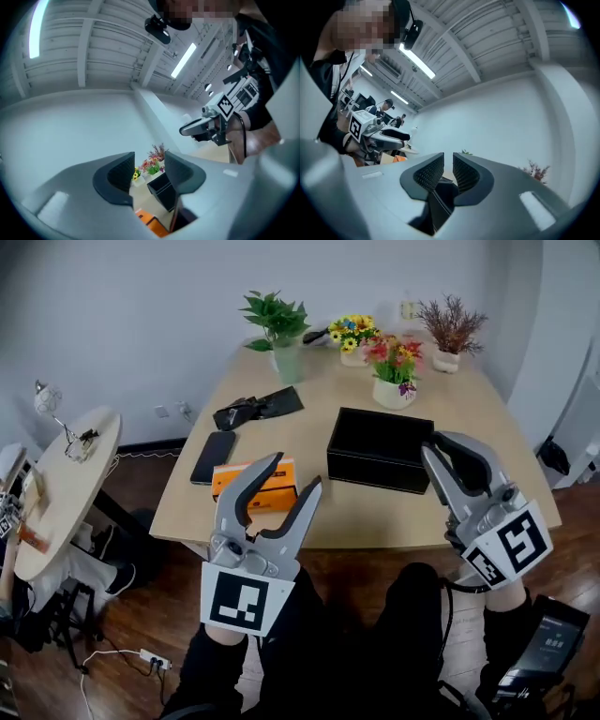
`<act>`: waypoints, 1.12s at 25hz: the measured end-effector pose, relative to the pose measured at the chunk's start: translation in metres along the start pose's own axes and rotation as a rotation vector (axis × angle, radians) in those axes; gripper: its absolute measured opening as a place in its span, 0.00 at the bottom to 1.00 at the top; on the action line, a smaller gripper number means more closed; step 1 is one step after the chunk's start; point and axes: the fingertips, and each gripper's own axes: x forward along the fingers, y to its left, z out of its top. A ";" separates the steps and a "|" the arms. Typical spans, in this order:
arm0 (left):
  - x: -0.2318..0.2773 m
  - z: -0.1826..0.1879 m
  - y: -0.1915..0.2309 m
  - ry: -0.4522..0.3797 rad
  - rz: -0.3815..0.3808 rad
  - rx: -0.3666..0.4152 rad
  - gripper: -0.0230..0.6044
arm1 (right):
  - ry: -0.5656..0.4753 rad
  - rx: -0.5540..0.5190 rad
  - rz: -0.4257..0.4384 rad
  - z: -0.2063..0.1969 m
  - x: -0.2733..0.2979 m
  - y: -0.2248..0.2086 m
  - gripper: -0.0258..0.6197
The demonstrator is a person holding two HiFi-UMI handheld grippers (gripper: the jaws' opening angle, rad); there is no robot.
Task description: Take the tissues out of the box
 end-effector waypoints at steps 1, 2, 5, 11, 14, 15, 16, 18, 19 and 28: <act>0.001 0.002 -0.005 -0.027 0.032 -0.049 0.32 | -0.024 0.006 -0.055 0.000 -0.014 -0.007 0.13; 0.001 0.002 -0.010 -0.043 0.060 -0.081 0.32 | -0.045 0.009 -0.111 0.000 -0.027 -0.013 0.13; -0.001 0.001 -0.021 -0.055 0.128 -0.113 0.31 | -0.089 0.001 -0.269 -0.004 -0.062 -0.030 0.12; -0.004 -0.004 -0.044 -0.050 0.213 -0.124 0.29 | -0.104 -0.020 -0.436 -0.018 -0.106 -0.044 0.11; 0.001 -0.014 -0.056 -0.030 0.208 -0.164 0.29 | -0.103 -0.063 -0.491 -0.020 -0.116 -0.046 0.10; 0.002 -0.014 -0.058 -0.032 0.208 -0.171 0.29 | -0.100 -0.082 -0.503 -0.021 -0.117 -0.045 0.10; 0.003 -0.014 -0.059 -0.034 0.208 -0.170 0.28 | -0.097 -0.097 -0.510 -0.021 -0.117 -0.045 0.09; 0.005 -0.012 -0.060 -0.036 0.203 -0.162 0.27 | -0.096 -0.104 -0.514 -0.022 -0.117 -0.045 0.09; 0.006 -0.011 -0.060 -0.036 0.198 -0.160 0.27 | -0.098 -0.101 -0.515 -0.022 -0.117 -0.045 0.08; 0.006 -0.014 -0.056 -0.026 0.199 -0.160 0.27 | -0.109 -0.089 -0.517 -0.021 -0.111 -0.045 0.07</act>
